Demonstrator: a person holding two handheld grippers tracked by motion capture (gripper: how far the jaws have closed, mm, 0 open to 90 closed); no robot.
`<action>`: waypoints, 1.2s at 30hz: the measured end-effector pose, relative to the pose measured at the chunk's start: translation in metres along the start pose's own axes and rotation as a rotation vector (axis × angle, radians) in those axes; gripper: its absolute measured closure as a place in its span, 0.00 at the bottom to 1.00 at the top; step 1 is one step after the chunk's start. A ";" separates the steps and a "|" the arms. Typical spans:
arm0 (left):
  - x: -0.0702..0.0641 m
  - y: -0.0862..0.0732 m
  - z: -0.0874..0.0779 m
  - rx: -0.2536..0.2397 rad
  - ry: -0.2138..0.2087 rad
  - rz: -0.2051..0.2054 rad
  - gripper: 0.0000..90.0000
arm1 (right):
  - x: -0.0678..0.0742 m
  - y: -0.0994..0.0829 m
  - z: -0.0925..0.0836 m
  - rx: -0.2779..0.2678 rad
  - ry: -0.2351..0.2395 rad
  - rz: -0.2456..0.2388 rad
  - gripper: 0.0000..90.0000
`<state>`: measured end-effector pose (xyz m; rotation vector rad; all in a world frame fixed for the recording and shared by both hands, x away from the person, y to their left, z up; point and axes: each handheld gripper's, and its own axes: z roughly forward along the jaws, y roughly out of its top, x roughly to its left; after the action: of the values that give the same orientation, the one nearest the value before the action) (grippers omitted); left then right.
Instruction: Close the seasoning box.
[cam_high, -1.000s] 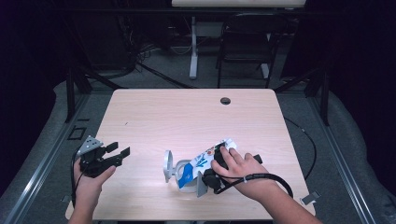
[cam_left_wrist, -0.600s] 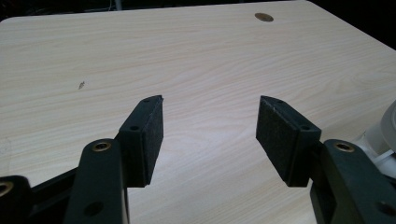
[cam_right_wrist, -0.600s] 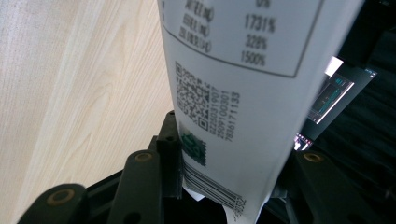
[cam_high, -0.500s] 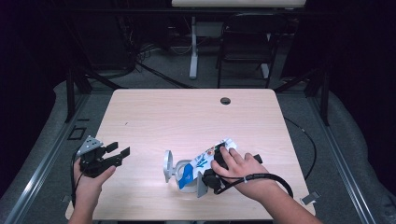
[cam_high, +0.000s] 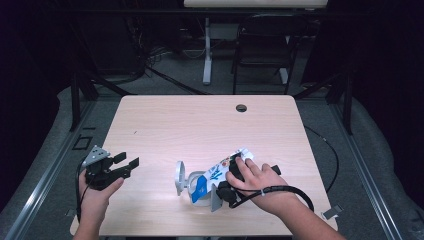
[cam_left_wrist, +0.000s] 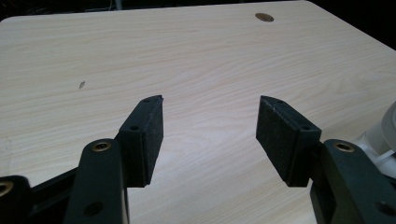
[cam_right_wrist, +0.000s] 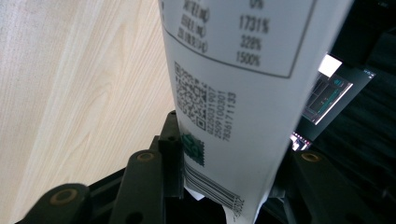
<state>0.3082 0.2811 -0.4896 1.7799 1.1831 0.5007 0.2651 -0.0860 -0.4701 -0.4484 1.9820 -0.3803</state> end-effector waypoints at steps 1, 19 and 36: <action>0.000 0.000 0.000 0.000 0.000 0.000 0.47 | 0.000 0.000 0.000 -0.001 -0.001 0.000 0.68; 0.001 0.000 0.000 0.003 -0.002 0.000 0.47 | -0.001 0.000 -0.001 0.005 -0.002 -0.004 0.69; 0.001 0.000 -0.001 0.002 -0.001 0.000 0.47 | -0.002 0.001 -0.003 0.004 -0.004 -0.006 0.70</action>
<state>0.3082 0.2819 -0.4890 1.7818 1.1830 0.4987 0.2635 -0.0844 -0.4679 -0.4519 1.9761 -0.3865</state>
